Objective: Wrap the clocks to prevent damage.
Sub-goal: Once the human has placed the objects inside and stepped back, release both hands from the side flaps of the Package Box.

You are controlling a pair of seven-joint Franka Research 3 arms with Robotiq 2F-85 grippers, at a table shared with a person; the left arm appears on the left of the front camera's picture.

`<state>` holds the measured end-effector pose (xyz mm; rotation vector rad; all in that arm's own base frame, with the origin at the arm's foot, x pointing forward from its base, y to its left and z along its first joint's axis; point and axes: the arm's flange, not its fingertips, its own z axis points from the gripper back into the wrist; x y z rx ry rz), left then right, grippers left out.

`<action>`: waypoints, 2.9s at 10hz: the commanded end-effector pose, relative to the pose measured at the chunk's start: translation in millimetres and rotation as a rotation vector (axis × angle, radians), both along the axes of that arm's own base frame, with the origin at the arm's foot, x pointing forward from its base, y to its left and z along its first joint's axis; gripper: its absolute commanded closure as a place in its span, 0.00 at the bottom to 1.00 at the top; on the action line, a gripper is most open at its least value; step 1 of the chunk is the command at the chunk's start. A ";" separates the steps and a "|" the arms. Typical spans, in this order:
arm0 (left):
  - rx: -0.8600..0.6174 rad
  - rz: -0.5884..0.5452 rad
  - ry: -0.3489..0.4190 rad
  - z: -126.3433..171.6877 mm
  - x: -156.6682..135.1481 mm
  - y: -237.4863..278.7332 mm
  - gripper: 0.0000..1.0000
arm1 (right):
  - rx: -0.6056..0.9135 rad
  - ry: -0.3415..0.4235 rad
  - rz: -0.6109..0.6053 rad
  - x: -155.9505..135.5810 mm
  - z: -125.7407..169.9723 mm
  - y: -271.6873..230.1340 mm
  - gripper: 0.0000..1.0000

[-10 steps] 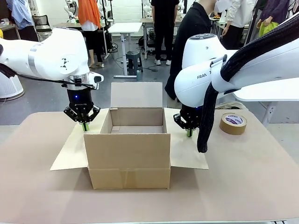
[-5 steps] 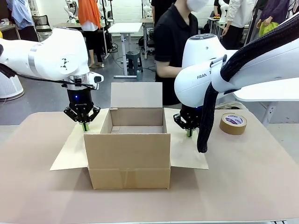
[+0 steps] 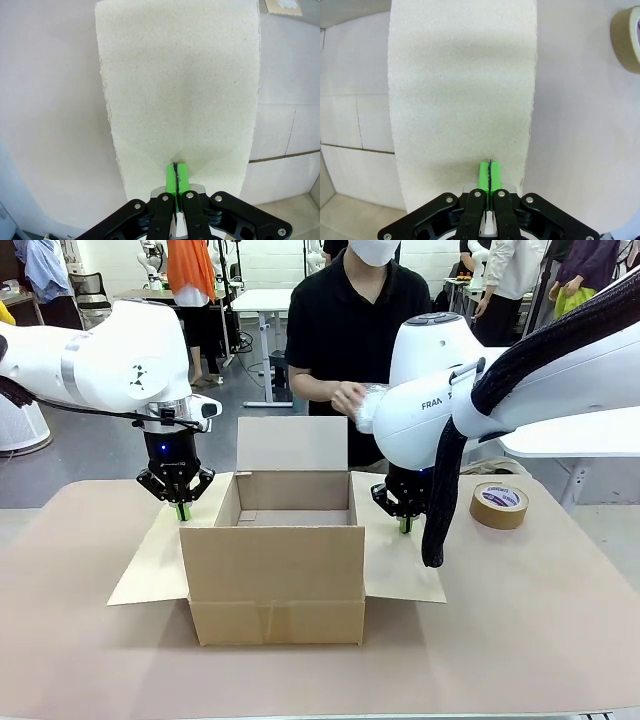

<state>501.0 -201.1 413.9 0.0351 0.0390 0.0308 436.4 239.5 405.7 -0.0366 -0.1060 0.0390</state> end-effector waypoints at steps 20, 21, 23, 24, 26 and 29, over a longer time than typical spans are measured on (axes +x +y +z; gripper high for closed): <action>0.010 -0.003 0.006 -1.0 -0.6 1.0 1.00 | -0.003 0.002 -0.001 -0.6 -1.9 -0.5 0.99; 0.010 -0.003 0.006 -1.0 -0.6 1.0 1.00 | -0.003 0.002 -0.001 -0.6 -1.9 -0.5 0.99; 0.010 -0.003 0.006 -1.0 -0.6 1.0 1.00 | -0.003 0.002 -0.001 -0.6 -1.9 -0.5 0.99; 0.010 -0.003 0.006 -1.0 -0.6 1.0 1.00 | -0.003 0.002 -0.001 -0.6 -1.9 -0.5 0.99; 0.010 -0.003 0.006 -1.0 -0.6 1.0 1.00 | -0.003 0.002 -0.001 -0.6 -1.9 -0.5 0.99; -0.072 -0.204 -0.070 26.1 -4.9 4.5 1.00 | -0.037 -0.116 0.201 -7.8 26.1 -15.5 0.99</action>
